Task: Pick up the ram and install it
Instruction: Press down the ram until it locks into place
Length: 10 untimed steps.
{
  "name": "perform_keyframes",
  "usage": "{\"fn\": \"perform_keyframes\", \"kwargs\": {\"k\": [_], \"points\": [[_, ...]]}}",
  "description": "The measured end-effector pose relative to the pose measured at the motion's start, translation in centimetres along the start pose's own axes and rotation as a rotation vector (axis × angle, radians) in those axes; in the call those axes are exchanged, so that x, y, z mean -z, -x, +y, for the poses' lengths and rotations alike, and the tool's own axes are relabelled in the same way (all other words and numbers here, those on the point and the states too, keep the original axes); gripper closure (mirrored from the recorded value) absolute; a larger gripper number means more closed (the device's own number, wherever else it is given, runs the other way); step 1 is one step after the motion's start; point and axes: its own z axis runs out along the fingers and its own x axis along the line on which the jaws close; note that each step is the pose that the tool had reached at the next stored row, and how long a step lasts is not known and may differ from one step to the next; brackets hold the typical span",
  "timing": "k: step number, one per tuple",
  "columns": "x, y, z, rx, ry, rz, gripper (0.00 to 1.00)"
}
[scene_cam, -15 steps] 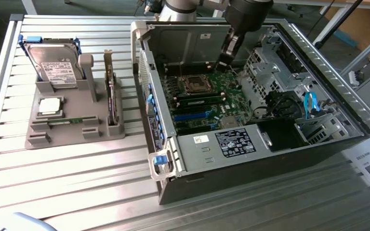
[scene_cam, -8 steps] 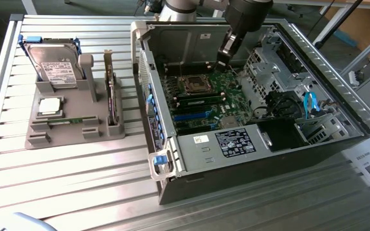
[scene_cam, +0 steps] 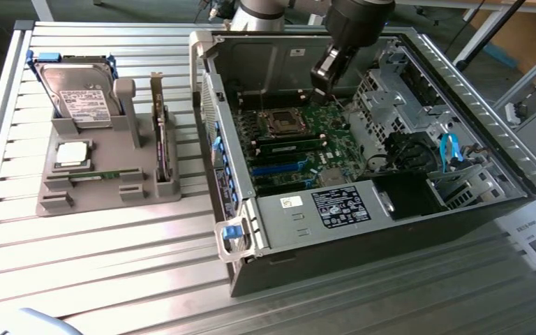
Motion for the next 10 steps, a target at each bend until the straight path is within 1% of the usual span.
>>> {"fn": "perform_keyframes", "kwargs": {"k": [10], "points": [[-0.12, 0.0, 0.0, -0.165, 0.0026, 0.001, 0.9]]}}
